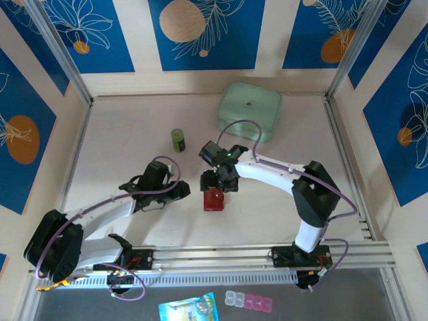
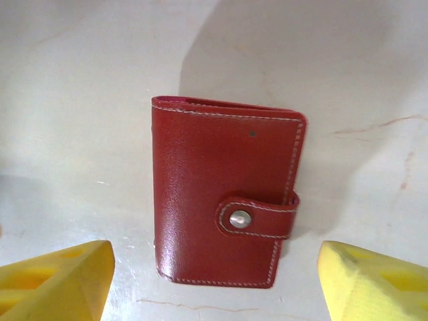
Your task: Take the credit cards out of the card holder
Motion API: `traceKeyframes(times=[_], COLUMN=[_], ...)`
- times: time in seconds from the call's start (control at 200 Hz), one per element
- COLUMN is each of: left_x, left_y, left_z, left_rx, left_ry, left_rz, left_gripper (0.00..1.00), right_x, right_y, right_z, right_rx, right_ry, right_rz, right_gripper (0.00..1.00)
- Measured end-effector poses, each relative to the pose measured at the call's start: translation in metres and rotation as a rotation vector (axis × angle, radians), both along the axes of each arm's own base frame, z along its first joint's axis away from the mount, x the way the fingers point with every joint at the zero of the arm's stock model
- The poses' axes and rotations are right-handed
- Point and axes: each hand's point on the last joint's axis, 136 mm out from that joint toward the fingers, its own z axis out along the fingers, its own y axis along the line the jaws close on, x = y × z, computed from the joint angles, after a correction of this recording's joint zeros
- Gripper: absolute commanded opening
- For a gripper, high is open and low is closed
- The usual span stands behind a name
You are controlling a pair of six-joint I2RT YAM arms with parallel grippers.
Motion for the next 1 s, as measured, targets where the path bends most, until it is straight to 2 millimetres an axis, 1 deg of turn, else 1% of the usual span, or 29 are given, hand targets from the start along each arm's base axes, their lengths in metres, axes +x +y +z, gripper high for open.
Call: traceKeyframes(times=[0.08,0.175,0.275,0.325,0.465,0.605,0.835,1.0], left_x=[0.0,0.0,0.0,0.0,0.002,0.004,0.005,0.006], left_y=[-0.008,-0.018,-0.03,-0.036,-0.051,-0.06,-0.066,-0.069], left_z=[-0.003,-0.009,-0.014,-0.017,-0.017,-0.018,-0.021,-0.022], left_rx=[-0.013,-0.036,-0.063,-0.078,-0.116,-0.146,-0.174,-0.188], left_ry=[0.007,0.028,0.05,0.061,0.064,0.069,0.087,0.088], left_rz=[-0.017,-0.034,-0.054,-0.062,-0.085,-0.095,-0.099,-0.105], left_gripper=[0.27,0.15,0.05,0.02,0.0,0.0,0.0,0.0], right_x=[0.001,-0.002,-0.006,-0.007,-0.006,-0.008,-0.01,-0.011], right_y=[-0.006,-0.014,-0.019,-0.019,-0.015,-0.013,-0.01,-0.001], right_z=[0.001,-0.008,-0.016,-0.018,-0.018,-0.025,-0.038,-0.036], right_rx=[0.017,0.017,0.016,0.02,0.039,0.033,0.008,0.009], right_ry=[0.0,0.023,0.048,0.055,0.055,0.074,0.11,0.108], right_rz=[-0.017,-0.019,-0.021,-0.019,-0.019,-0.018,-0.022,-0.009], right_gripper=[0.63,0.51,0.44,0.41,0.38,0.36,0.33,0.33])
